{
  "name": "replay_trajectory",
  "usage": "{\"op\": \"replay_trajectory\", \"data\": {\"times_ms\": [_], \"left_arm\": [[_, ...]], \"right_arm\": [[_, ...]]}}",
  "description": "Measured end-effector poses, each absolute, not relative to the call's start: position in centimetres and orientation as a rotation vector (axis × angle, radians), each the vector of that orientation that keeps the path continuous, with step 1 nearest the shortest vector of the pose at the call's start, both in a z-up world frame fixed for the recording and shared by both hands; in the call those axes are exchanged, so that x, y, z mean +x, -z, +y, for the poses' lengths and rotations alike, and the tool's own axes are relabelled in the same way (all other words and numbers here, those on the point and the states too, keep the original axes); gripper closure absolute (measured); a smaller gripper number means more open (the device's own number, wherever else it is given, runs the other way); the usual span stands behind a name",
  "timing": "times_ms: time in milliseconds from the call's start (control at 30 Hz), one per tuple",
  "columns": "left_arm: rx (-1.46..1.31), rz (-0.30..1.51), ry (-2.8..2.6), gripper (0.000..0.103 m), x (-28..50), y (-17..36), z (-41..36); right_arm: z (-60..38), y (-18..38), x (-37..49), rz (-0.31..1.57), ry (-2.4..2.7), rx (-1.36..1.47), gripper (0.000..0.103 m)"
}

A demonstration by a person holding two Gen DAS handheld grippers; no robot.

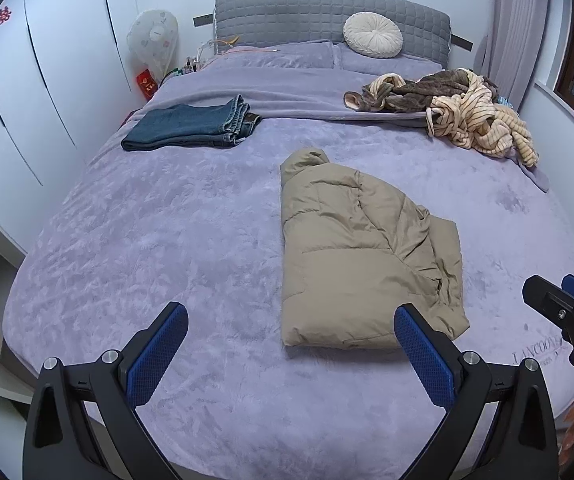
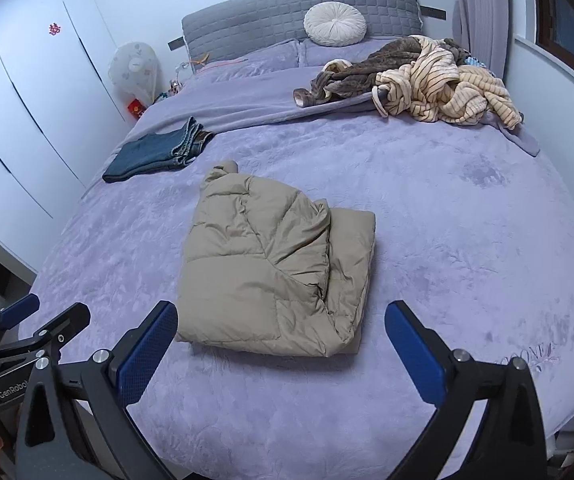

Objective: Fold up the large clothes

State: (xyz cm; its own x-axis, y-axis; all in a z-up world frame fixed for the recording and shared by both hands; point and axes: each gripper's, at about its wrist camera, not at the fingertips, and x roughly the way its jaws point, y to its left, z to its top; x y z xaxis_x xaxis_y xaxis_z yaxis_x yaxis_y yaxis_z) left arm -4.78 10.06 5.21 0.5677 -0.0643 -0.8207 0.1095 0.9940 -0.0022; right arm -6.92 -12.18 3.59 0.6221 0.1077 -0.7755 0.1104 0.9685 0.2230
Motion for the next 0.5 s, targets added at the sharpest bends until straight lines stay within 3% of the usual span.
{"op": "replay_trajectory", "data": {"times_ms": [500], "left_arm": [[0.038,0.967,0.086,0.000,-3.8,-5.2,11.6]], "right_arm": [[-10.9,-4.3,-7.3,0.951,0.073,0.258,0.000]]}}
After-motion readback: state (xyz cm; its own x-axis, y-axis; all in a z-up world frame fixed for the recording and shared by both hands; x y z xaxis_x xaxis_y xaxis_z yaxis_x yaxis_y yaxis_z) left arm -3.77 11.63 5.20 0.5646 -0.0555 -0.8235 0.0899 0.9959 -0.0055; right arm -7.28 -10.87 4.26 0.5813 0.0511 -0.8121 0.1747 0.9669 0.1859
